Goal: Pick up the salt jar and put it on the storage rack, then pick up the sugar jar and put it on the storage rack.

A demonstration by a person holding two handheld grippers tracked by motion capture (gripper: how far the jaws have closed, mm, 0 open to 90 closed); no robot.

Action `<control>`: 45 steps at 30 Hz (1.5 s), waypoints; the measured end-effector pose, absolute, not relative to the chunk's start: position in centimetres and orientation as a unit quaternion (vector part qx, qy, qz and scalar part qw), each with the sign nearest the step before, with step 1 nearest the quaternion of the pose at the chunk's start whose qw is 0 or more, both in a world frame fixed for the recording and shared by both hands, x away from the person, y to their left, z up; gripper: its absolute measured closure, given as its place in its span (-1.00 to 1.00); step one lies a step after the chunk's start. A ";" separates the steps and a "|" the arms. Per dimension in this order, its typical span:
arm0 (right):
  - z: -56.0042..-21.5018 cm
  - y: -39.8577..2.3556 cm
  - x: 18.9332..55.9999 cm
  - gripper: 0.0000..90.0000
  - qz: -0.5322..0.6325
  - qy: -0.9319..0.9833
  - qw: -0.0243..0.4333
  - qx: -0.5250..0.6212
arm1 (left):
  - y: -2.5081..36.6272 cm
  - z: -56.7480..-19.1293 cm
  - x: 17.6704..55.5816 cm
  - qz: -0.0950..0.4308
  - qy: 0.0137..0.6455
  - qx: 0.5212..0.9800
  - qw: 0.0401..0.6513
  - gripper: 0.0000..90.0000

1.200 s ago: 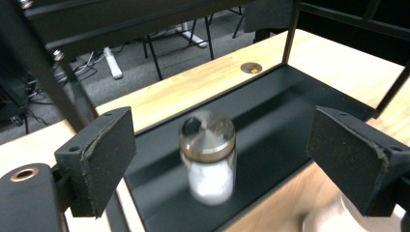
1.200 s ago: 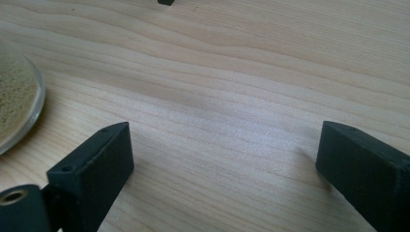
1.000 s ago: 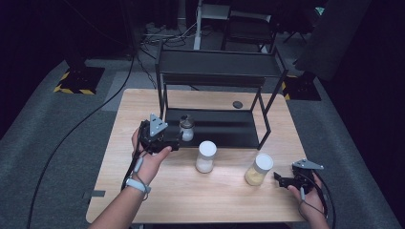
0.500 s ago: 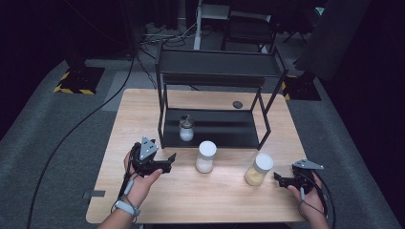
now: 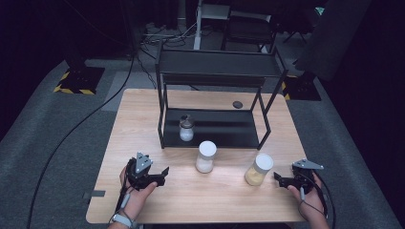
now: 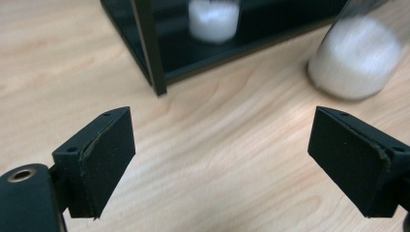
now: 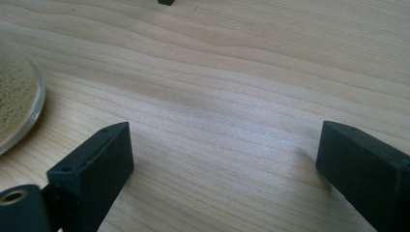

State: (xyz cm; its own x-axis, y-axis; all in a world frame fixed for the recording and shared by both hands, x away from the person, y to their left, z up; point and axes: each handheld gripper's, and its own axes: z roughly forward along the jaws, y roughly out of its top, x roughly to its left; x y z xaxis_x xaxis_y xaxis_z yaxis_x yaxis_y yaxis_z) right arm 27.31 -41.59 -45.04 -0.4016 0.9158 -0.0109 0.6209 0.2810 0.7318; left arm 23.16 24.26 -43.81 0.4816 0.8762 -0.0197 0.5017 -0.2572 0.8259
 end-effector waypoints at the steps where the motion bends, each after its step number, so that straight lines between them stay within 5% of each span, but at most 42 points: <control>1: -45.0 -41.6 27.3 -0.87 0.331 0.769 0.222 0.500 | 24.3 -43.8 23.2 0.230 0.454 0.759 0.407 -0.79; 21: -45.0 -41.6 27.3 -0.87 0.331 0.769 0.222 0.500 | 23.2 -44.8 24.2 0.194 0.491 0.785 0.323 -0.89; 45: -45.0 -41.4 27.0 -0.89 0.328 0.757 0.230 0.516 | 23.1 -44.9 24.3 0.195 0.495 0.784 0.321 -0.94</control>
State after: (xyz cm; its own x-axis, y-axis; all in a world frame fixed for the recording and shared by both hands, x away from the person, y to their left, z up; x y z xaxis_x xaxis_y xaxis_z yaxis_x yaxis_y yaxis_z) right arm 27.02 -41.36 -44.99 -0.3622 0.9321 -0.0095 0.6299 0.2523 0.7346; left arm 24.25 23.09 -44.85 0.4347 0.9005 -0.0124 0.6509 -0.3047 0.6954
